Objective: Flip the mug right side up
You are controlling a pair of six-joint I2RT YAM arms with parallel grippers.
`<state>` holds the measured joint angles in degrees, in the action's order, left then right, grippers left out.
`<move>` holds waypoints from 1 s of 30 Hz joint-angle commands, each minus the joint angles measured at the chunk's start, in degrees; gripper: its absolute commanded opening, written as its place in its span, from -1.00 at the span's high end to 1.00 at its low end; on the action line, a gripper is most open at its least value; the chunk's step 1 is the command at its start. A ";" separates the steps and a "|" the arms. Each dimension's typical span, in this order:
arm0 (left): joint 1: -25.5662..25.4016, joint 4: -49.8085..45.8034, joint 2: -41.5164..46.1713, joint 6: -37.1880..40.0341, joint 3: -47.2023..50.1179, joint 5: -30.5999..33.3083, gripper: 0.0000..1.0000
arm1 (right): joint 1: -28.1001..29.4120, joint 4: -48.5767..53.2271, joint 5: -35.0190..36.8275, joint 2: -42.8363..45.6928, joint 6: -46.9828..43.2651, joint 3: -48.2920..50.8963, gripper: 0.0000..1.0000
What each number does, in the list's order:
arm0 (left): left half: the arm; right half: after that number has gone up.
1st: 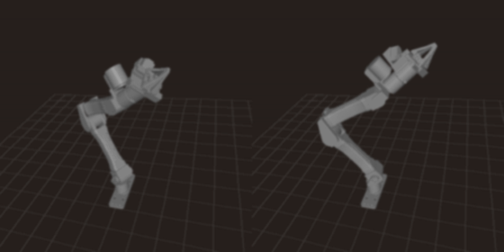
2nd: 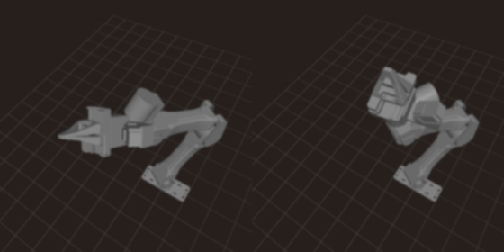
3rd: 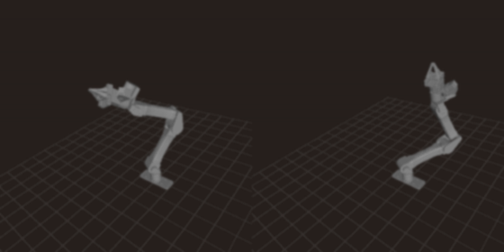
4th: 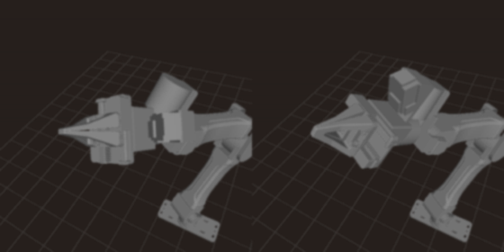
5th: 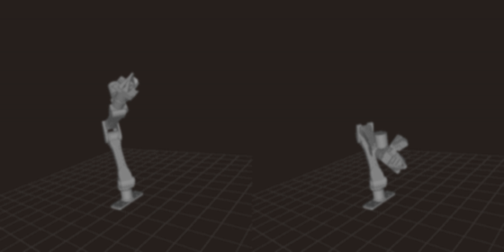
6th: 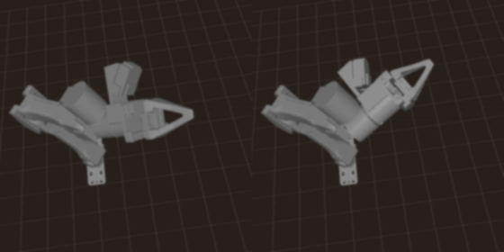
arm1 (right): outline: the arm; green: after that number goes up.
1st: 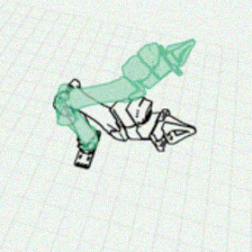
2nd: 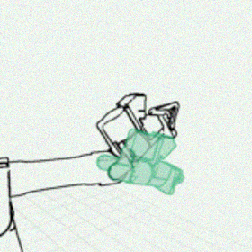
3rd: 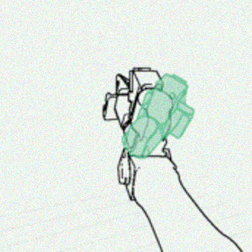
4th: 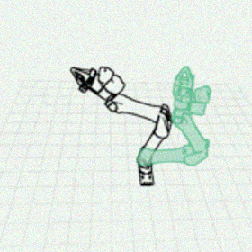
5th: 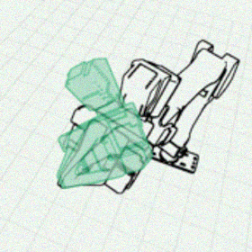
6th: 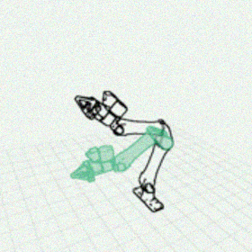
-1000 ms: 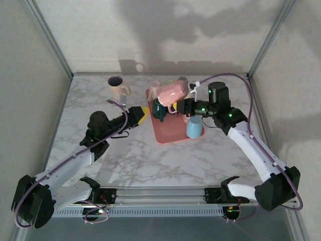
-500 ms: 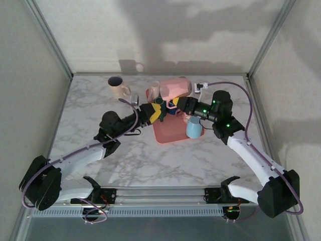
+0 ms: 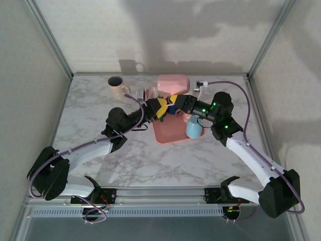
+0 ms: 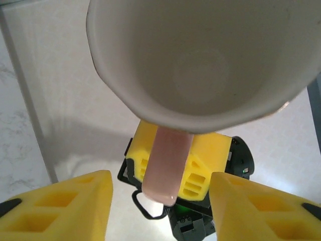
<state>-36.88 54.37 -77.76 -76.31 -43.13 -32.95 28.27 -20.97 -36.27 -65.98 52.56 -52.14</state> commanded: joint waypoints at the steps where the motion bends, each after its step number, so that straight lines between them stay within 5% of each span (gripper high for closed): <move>1: -0.69 5.01 -0.42 -0.50 -2.38 0.59 0.02 | 1.02 -9.15 -0.73 1.02 0.74 -0.62 1.00; 11: -0.91 6.34 -0.46 0.93 -2.24 1.72 0.40 | 2.41 -9.79 -0.79 -0.04 1.82 -0.79 1.00; 18: -0.83 6.16 0.72 3.16 -1.35 2.63 1.00 | 2.71 -10.08 -0.76 -0.74 2.12 -0.55 1.00; 21: -0.88 6.55 1.27 4.86 -0.92 2.65 1.00 | 2.67 -8.95 0.65 -0.41 2.00 -0.33 0.97; 25: -0.83 7.54 2.63 8.08 -0.28 2.89 1.00 | 2.69 -5.70 1.38 -0.23 0.62 -0.68 0.30; 30: -0.82 3.48 4.48 13.53 -1.44 3.33 1.00 | 2.70 -0.91 2.46 0.71 -1.86 -1.34 -0.01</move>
<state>-37.43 54.35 -76.93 -68.01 -43.16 -29.91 30.70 -23.18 -35.59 -66.89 53.49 -52.16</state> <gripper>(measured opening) 0.111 0.491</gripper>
